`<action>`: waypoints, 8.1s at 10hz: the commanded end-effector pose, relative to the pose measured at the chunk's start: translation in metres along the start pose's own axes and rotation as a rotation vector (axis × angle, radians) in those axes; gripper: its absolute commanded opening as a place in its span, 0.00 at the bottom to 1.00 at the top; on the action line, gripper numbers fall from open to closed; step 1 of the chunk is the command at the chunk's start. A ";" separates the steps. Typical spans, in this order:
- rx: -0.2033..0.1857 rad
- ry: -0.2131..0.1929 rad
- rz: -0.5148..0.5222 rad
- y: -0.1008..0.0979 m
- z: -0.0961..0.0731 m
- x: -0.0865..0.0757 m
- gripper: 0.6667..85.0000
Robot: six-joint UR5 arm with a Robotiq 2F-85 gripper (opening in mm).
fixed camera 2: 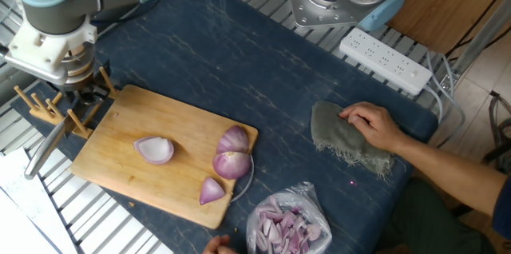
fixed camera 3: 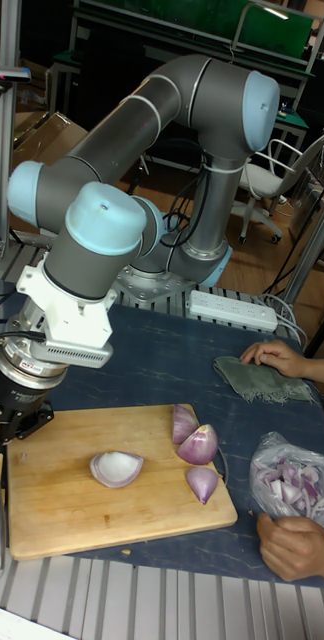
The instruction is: Chop the onions
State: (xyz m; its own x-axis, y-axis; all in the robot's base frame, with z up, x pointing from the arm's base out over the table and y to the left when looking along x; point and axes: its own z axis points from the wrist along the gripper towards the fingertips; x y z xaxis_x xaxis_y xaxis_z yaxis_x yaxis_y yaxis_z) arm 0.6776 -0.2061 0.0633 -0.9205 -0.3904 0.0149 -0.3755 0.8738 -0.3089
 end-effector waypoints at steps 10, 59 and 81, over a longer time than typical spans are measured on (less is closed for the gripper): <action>0.021 -0.014 0.036 -0.002 0.001 -0.015 0.00; -0.260 -0.131 0.049 0.160 -0.099 -0.060 0.00; -0.337 -0.068 0.099 0.174 -0.079 -0.034 0.00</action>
State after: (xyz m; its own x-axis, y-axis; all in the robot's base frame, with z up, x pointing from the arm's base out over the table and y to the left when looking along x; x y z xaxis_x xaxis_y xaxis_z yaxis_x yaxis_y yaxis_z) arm 0.6353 -0.0205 0.0853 -0.9472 -0.3153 -0.0585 -0.3166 0.9485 0.0145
